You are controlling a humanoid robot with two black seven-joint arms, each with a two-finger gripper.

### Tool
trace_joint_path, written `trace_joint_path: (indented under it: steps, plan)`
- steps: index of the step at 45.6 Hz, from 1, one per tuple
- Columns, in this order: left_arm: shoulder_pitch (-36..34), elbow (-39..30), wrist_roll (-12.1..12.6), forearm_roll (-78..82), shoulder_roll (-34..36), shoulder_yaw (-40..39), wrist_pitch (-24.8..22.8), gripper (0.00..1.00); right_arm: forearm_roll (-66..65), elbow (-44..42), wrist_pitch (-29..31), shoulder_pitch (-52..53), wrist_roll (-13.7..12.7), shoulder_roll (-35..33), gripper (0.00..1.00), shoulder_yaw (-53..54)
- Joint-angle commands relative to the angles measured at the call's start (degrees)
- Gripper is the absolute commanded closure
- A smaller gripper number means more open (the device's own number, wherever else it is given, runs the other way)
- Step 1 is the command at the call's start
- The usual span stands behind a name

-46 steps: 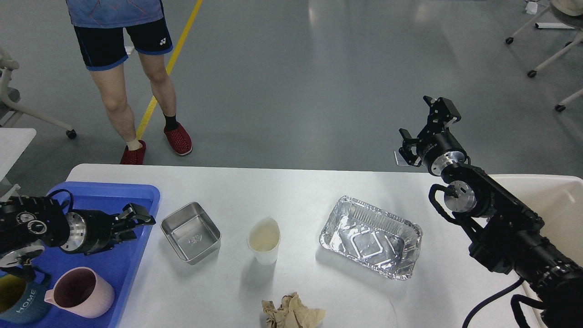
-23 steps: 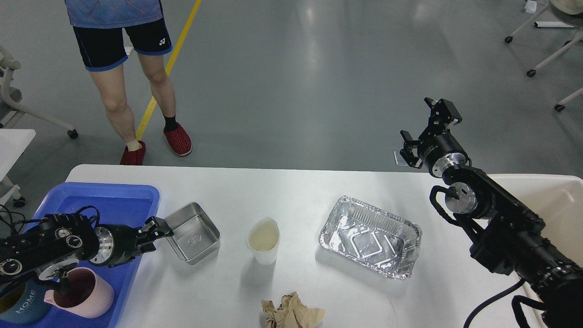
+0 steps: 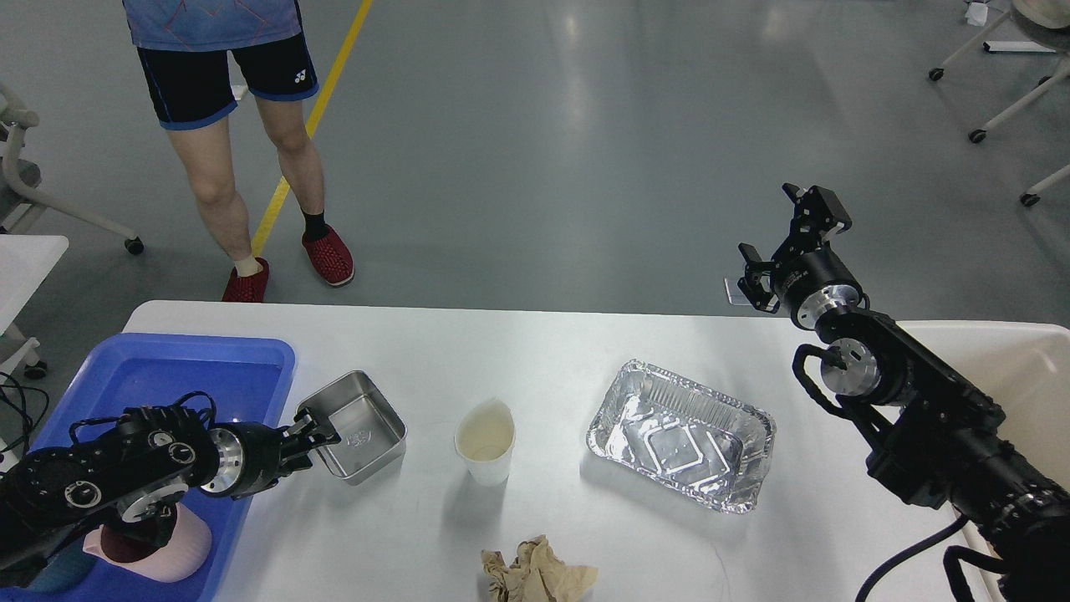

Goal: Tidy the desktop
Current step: 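Grasp the steel tin with the left gripper and lift it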

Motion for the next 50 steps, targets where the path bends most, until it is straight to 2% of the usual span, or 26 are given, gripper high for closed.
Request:
trace_joint_path:
  steps: [1,9,17,32,37,50]
  plan:
    - [-0.3,0.0,0.4,0.0,-0.6,0.0,-0.5,0.71,0.0,-0.1,0.0,0.0,0.0,0.0,0.0,0.0]
    - [-0.3,0.0,0.5,0.0,-0.6,0.1,-0.7,0.82,0.0,-0.2,0.0,-0.3,0.0,0.0,0.0,0.1]
    - [-0.1,0.0,0.6,0.1,-0.5,0.2,-1.1,0.98,0.0,-0.4,0.0,-0.3,0.0,0.0,0.0,0.1]
    - [-0.6,-0.7,1.7,0.3,1.1,0.1,-1.6,1.0,0.0,-0.4,0.0,-0.3,0.0,-0.2,0.0,0.1]
    - [-1.6,-1.5,2.3,0.3,5.0,-0.1,-4.1,1.0,0.0,-0.4,-0.1,-0.3,0.0,-0.2,0.0,0.1]
    - [-13.3,-10.6,3.3,0.1,19.9,0.0,-12.3,1.0,0.0,-0.3,-0.2,-0.1,0.0,0.1,0.0,0.1]
